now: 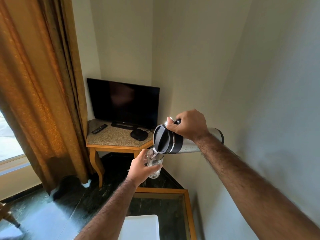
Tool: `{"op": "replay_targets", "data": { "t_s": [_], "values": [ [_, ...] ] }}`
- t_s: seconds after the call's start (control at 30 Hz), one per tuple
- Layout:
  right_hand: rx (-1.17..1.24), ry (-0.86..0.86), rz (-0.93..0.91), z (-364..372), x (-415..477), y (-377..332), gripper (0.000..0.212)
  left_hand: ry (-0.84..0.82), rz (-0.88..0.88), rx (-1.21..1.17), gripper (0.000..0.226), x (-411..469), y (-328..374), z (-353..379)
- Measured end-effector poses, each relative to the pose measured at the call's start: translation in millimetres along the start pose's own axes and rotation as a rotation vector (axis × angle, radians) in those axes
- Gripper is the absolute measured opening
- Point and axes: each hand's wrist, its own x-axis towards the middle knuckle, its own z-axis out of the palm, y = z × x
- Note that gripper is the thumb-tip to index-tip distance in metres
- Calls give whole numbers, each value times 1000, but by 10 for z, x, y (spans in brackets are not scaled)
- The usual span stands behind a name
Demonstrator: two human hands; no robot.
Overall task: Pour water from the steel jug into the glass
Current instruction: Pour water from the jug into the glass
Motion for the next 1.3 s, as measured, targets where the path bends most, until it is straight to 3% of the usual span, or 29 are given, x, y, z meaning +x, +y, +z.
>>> {"op": "replay_targets", "data": {
  "t_s": [1.3],
  "values": [
    [14,-16,-34,58,200,67,57,35,6,39,69,232,-76,-28]
  ]
}}
